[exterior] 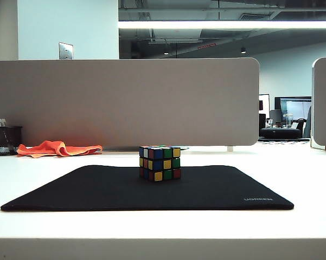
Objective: Pick up the cube on the right side of the mouse pad, then place it in the center of the mouse pad.
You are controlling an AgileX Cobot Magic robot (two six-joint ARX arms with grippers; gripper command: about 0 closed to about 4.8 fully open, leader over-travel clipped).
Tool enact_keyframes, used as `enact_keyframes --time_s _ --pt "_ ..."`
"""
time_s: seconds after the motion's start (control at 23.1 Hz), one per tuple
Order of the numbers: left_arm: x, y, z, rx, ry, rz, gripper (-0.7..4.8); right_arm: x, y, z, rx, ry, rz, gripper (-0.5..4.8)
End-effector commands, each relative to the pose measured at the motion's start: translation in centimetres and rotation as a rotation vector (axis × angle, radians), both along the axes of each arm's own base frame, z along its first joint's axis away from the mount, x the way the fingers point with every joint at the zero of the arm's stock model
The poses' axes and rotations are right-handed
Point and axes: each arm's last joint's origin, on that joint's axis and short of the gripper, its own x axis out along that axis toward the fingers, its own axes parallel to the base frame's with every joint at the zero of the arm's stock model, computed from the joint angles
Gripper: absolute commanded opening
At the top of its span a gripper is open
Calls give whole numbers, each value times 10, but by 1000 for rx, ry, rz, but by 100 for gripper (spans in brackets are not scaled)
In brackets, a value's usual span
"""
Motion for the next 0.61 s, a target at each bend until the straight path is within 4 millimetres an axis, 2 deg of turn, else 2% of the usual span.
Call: enact_keyframes --time_s 0.04,0.3,0.61 --pt "0 4 2 -1 -12 41 -5 1 -7 1 1 -12 -80 -1" --pt "0 4 2 -1 -12 45 -6 1 -14 1 0 -11 -155 -1" --pt "0 4 2 -1 -12 45 -5 1 -14 1 0 -8 -153 -1"
